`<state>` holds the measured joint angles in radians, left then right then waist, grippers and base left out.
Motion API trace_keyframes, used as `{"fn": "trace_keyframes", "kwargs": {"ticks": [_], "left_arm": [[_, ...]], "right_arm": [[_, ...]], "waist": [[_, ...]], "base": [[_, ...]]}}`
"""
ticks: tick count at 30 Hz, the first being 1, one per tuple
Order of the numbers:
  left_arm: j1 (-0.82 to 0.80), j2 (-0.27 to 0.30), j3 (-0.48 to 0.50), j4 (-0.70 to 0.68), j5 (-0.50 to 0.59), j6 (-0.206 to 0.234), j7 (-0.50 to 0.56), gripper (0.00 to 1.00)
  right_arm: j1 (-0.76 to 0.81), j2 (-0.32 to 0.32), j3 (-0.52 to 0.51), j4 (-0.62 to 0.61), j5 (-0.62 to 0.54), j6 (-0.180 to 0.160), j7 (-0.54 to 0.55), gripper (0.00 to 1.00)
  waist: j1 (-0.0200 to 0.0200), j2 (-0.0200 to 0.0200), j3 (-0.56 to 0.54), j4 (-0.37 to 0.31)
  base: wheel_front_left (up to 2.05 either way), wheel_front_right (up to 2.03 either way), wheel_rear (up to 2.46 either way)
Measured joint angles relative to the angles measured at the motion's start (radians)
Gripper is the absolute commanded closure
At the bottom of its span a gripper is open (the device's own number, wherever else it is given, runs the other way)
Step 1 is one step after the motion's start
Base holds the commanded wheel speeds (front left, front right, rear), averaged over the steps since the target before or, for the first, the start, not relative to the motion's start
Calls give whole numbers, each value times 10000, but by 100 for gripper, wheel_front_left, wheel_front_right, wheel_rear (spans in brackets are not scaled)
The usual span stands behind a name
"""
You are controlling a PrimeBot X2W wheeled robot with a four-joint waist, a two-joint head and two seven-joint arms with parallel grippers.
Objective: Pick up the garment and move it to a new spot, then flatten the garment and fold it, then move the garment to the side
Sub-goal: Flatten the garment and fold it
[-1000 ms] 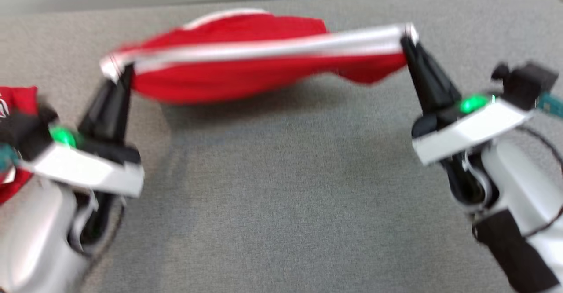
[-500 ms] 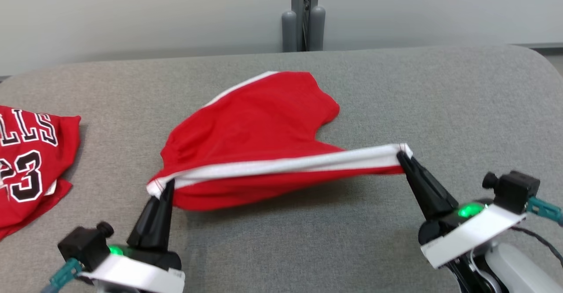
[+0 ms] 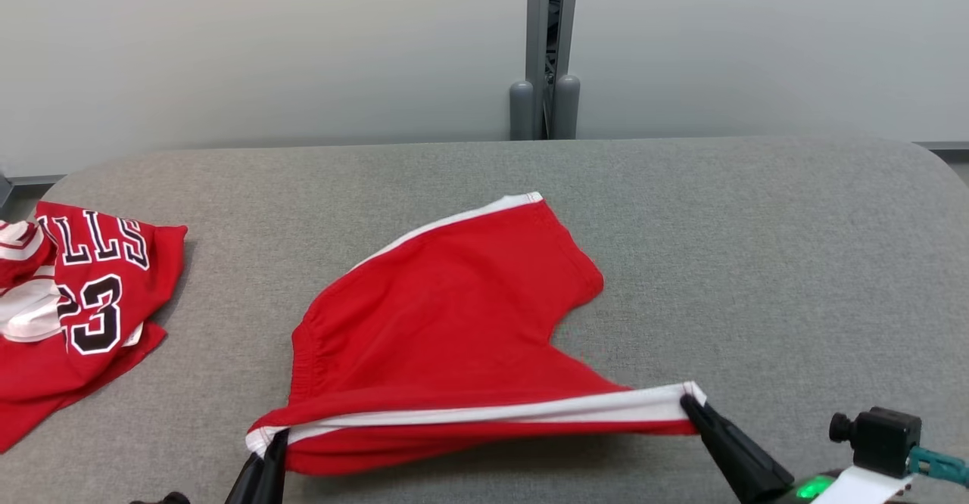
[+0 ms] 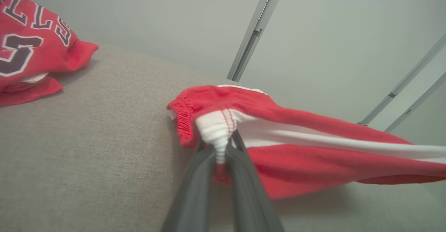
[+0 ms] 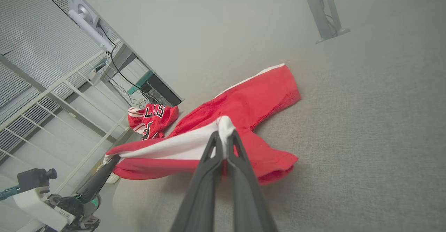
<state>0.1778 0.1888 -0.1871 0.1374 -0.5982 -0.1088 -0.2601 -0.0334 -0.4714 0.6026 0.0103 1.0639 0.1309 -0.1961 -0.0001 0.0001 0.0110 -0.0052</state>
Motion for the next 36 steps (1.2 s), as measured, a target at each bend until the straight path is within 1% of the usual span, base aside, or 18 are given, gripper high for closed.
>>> {"fn": "trace_keyframes", "kwargs": {"ticks": [4, 8, 11, 13, 18, 23, 28, 36], "left_arm": [[211, 12, 50, 2, 50, 13, 0, 100], [101, -8, 8, 25, 123, -2, 0, 100], [-279, 0, -50, 105, 362, -44, 0, 100], [-631, 67, -132, 219, 568, -46, 0, 100], [-1694, 161, -242, 568, 732, -104, -2, 100], [-3011, 332, -426, 1269, 719, -142, 0, 100], [-4285, 431, -585, 2082, 546, -194, -2, 100], [-6032, 288, -1166, 3183, 383, -207, -2, 100]], "right_arm": [[251, -42, -92, -236, 29, 0, 230, 100], [150, -79, -499, -153, -359, 0, 222, 100], [-366, -35, -757, 180, -972, 2, 198, 100], [-852, 153, -838, 458, -1304, 2, 198, 100], [-2313, 644, -736, 1522, -1954, 2, 362, 100], [-4100, 1089, -376, 2819, -2123, 0, 389, 100], [-5937, 1471, 276, 4291, -2094, 0, 324, 100], [-8454, 1987, 1463, 6610, -1921, 0, 182, 100]], "waist": [[0, 0, -5, 79], [0, 0, 60, 138], [0, 0, 130, 147], [0, 0, 191, 146], [-1, -1, 478, 176], [0, -1, 959, 239], [0, 0, 1537, 312], [0, 0, 2506, 581]], "base": [[0, 0, 0], [0, 0, 0], [0, 0, 0], [0, 0, 0], [0, 0, 0], [0, 0, 0], [0, 0, 0], [0, 0, 0]]}}
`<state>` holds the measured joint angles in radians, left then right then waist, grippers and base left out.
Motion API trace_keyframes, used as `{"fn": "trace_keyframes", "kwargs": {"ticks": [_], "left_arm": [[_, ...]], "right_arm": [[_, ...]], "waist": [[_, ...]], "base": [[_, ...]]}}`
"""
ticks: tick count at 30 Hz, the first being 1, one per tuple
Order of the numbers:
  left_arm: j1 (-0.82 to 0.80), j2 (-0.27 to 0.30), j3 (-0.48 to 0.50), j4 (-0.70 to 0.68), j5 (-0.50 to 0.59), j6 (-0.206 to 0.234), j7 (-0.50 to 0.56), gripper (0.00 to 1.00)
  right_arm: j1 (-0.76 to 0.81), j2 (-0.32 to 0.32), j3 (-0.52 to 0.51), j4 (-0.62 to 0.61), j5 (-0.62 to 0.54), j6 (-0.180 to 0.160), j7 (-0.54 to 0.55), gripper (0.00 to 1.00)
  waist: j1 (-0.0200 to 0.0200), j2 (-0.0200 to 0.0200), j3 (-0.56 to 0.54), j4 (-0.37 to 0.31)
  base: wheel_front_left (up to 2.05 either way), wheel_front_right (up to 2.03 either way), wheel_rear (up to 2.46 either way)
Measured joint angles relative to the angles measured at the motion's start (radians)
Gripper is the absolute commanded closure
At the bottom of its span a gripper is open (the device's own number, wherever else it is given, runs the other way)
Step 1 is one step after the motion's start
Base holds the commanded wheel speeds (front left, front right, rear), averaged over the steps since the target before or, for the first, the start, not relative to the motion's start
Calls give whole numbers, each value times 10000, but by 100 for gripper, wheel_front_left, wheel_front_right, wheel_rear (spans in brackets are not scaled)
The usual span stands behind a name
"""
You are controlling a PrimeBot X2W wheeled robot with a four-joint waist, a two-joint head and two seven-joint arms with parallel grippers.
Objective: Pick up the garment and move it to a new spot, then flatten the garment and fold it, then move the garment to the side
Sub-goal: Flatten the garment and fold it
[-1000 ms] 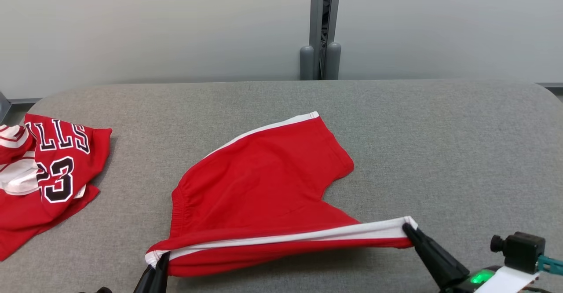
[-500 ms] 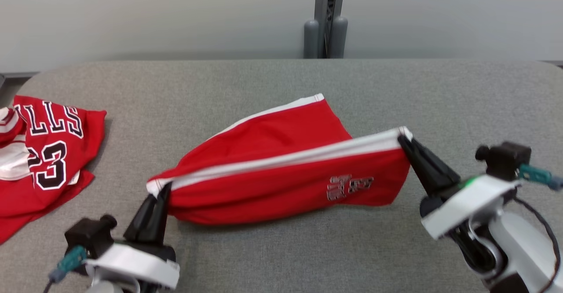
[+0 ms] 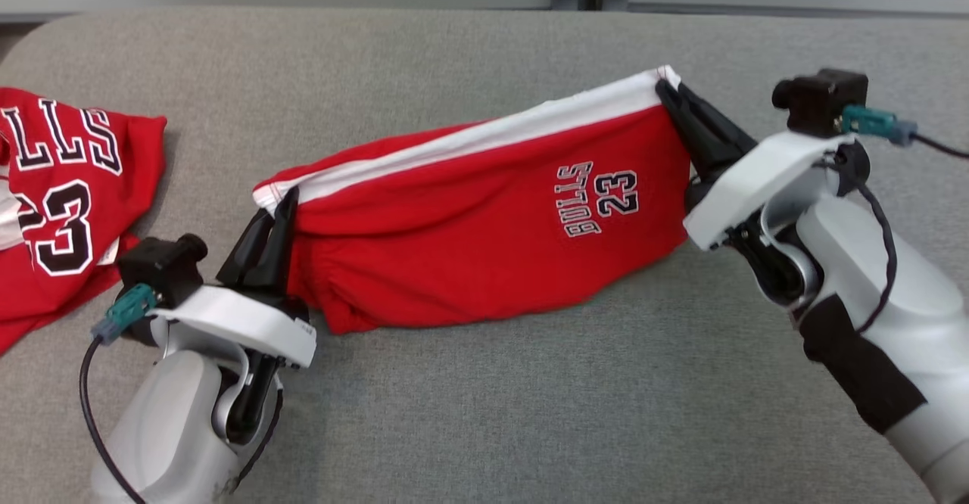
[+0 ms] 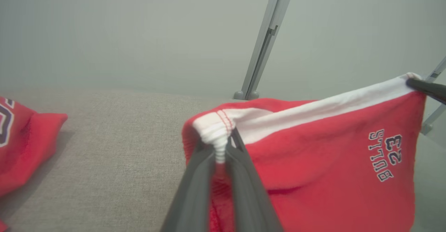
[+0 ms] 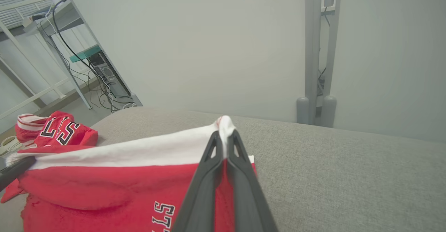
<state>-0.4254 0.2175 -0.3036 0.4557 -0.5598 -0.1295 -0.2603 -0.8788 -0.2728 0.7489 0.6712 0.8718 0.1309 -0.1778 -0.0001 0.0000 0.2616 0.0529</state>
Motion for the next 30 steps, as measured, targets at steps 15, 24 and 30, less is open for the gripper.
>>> {"fn": "trace_keyframes", "kwargs": {"ticks": [15, 24, 30], "left_arm": [[-1423, -161, -865, 1283, -522, 0, 0, 100], [-1658, -205, -1011, 1396, -489, 0, 0, 100], [-1804, -263, -1068, 1549, -355, 0, 0, 0]], "right_arm": [[-2099, 848, 1618, 3260, 261, 0, -518, 100], [-2568, 1091, 2027, 4171, 268, 0, -780, 100], [-2886, 1287, 2176, 4612, 268, 0, -798, 0]], "waist": [[0, 0, 1131, 596], [0, 0, 1306, 659], [0, 0, 1441, 699]], "base": [[0, 0, 0], [0, 0, 0], [0, 0, 0]]}}
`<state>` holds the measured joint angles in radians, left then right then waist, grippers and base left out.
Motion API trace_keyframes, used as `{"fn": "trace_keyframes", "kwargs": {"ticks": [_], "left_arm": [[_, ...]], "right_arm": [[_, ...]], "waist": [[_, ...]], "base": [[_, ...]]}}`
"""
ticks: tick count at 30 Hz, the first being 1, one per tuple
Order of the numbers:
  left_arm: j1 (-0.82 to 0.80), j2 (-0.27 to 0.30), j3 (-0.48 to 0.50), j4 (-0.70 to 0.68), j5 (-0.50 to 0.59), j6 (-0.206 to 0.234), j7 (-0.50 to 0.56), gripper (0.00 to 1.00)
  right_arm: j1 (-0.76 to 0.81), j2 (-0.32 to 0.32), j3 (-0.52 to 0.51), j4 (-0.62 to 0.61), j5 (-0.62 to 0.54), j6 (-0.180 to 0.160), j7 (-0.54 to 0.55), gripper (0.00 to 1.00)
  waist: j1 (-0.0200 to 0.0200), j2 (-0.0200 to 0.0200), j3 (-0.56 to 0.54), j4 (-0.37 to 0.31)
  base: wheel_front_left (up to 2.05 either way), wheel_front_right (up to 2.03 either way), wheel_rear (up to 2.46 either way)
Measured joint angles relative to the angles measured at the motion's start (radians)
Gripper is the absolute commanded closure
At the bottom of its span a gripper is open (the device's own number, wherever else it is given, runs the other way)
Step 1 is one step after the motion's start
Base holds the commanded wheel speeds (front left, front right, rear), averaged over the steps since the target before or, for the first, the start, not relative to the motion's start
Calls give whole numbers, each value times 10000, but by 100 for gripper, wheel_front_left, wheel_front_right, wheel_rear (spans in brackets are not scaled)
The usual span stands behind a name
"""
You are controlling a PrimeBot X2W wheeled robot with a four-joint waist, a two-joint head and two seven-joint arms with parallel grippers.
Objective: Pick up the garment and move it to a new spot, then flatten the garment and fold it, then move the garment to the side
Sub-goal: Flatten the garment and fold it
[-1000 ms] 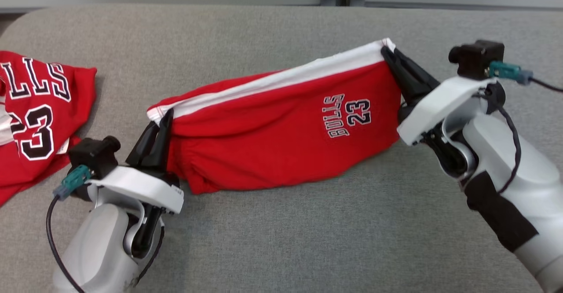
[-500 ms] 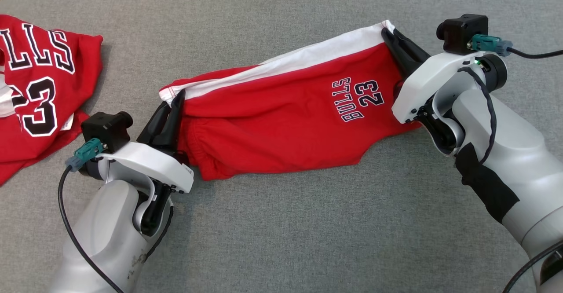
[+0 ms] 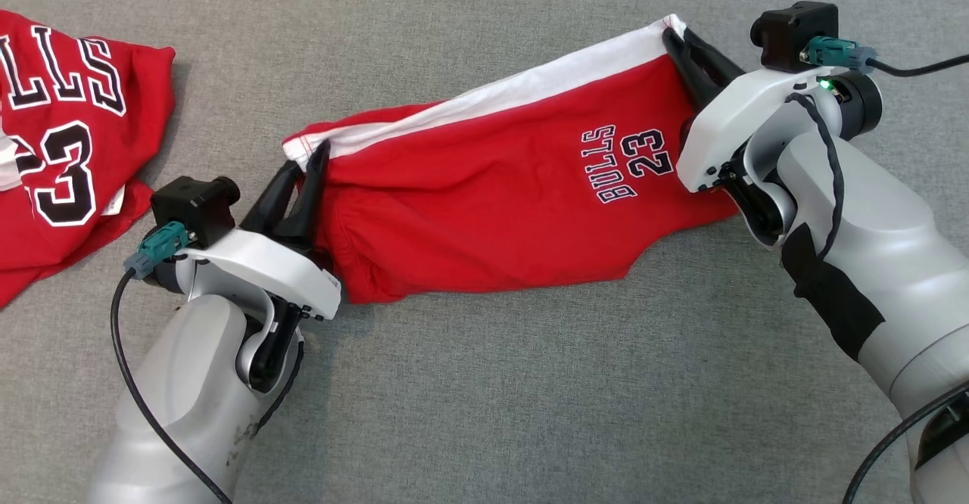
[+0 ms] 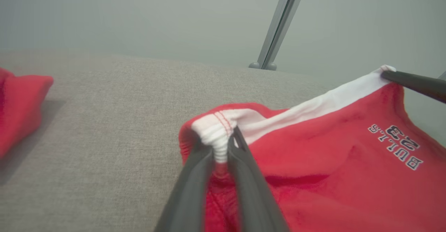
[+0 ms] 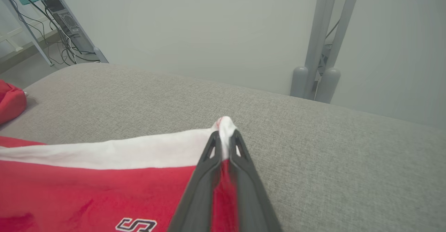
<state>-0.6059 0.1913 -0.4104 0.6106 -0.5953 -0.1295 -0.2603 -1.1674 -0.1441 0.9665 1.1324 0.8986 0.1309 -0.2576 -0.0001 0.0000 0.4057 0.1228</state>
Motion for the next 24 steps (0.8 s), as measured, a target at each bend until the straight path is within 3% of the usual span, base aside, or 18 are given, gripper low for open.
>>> {"fn": "trace_keyframes", "kwargs": {"ticks": [12, 24], "left_arm": [[434, -119, 744, -178, 807, 0, 0, 0], [2740, -846, 2817, -3241, 3436, 31, -12, 0]], "right_arm": [[381, -171, -259, -161, -38, 0, -65, 0], [2009, -548, -805, -548, -192, 0, -69, 0]], "waist": [[0, 0, -440, -14], [1, 0, -1482, -127]], "base": [[0, 0, 0], [0, 0, 0]]}}
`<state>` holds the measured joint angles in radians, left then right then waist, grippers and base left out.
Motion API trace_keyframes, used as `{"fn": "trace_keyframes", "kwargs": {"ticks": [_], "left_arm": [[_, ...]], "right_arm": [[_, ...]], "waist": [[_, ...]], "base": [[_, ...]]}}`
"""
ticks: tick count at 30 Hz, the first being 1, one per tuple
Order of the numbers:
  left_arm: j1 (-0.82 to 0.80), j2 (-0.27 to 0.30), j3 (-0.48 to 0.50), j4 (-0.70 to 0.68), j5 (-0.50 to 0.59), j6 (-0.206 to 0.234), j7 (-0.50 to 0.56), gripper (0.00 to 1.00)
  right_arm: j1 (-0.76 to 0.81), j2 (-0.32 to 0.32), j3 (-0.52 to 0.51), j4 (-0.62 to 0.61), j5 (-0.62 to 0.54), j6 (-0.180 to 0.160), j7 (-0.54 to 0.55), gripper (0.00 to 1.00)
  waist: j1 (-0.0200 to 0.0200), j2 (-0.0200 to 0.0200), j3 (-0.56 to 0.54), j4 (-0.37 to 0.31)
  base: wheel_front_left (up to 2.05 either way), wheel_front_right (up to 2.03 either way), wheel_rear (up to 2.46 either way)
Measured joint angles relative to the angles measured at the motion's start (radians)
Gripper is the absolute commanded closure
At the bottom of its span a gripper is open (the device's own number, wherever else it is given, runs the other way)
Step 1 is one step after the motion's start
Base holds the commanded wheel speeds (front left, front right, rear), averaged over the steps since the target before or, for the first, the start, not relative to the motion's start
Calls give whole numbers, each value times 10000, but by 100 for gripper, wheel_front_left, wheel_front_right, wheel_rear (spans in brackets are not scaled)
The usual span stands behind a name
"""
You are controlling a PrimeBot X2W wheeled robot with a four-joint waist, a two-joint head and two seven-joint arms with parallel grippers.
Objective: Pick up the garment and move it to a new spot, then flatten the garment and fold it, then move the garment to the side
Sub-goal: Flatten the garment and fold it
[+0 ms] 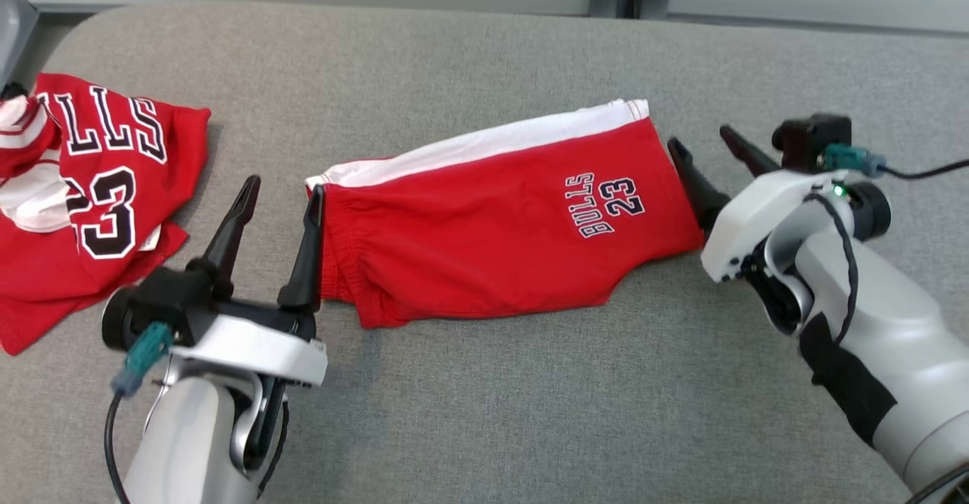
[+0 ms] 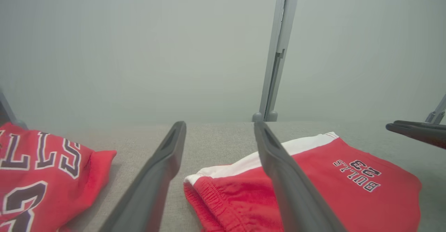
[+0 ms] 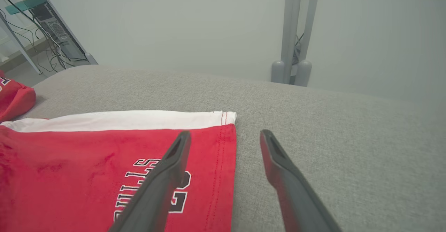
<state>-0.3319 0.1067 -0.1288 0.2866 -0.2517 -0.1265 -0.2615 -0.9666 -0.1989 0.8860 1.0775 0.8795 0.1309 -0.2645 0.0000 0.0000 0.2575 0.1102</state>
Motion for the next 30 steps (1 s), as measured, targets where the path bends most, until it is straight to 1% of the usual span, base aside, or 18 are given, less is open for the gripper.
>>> {"fn": "trace_keyframes", "kwargs": {"ticks": [7, 12, 15, 23, 26, 30], "left_arm": [[1160, -251, 700, -1239, 851, 0, 0, 0], [1627, -391, 894, -1668, 1108, 2, 0, 0], [1721, -462, 901, -1835, 1292, 40, 0, 0], [1802, -533, 949, -1925, 1377, 48, 0, 0], [1805, -548, 938, -1962, 1377, 48, 0, 0], [1817, -556, 936, -2010, 1377, 73, 0, 0]], "right_arm": [[530, 42, 213, 416, 430, 0, 190, 0], [568, 29, 368, 596, 746, 0, 748, 0], [567, 13, 466, 704, 813, 0, 905, 0], [490, 111, 652, 1335, 989, 0, 1578, 0], [498, 159, 692, 1381, 1103, 0, 1801, 0], [543, 209, 757, 1503, 1256, 0, 2330, 0]], "waist": [[0, 0, -478, 47], [-1, 0, -585, 236], [0, 0, -588, 366], [0, 0, -573, 548], [-1, 0, -548, 600], [0, 0, -486, 640]], "base": [[0, 0, 0], [0, 0, 0], [0, 0, 0], [0, 0, 0], [0, 0, 0], [0, 0, 0]]}}
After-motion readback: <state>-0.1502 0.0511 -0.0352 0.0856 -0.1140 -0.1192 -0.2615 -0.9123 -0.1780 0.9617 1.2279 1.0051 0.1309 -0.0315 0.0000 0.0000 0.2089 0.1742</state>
